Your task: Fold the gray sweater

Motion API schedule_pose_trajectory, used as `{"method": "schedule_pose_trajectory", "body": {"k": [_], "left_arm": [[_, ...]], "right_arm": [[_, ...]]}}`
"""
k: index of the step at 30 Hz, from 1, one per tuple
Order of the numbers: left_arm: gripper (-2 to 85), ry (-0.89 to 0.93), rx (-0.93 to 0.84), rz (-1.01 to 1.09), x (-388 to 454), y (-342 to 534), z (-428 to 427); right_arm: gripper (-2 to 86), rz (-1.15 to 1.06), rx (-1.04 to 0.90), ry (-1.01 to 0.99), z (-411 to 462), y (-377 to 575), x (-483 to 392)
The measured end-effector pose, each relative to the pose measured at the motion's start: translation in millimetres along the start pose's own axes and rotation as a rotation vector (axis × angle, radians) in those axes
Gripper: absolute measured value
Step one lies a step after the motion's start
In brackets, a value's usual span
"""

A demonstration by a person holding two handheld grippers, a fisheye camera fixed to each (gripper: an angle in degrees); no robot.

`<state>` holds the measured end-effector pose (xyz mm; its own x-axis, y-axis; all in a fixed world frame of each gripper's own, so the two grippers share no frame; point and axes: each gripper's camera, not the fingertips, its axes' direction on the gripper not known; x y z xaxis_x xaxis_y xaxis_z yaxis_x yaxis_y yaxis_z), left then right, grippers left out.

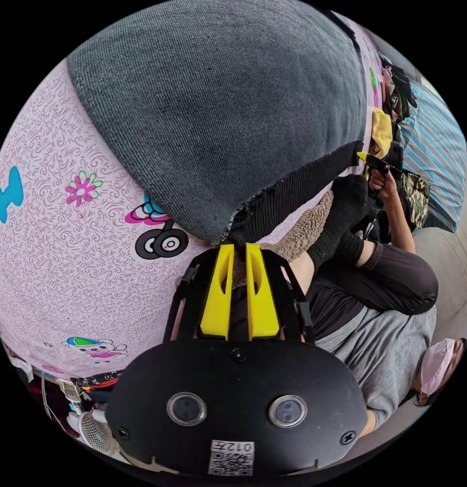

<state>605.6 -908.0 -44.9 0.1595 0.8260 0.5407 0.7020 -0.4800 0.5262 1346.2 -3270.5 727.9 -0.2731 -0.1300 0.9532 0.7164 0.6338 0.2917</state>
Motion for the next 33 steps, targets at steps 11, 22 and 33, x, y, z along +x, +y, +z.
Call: {"method": "schedule_pose_trajectory", "body": {"k": [11,22,33], "left_arm": [[1.1,0.149,0.306,0.231,46.5,124.7,-82.9],[1.4,0.258,0.787,0.358,70.7,328.5,-158.0],[1.5,0.306,1.109,0.48,113.8,505.5,-155.4]], "right_arm": [[-0.6,-0.145,0.238,-0.241,-11.8,79.0,19.0],[-0.8,-0.37,0.483,-0.449,-15.4,171.4,6.1],[-0.9,-0.608,0.483,-0.559,-6.9,277.5,-22.8]]}}
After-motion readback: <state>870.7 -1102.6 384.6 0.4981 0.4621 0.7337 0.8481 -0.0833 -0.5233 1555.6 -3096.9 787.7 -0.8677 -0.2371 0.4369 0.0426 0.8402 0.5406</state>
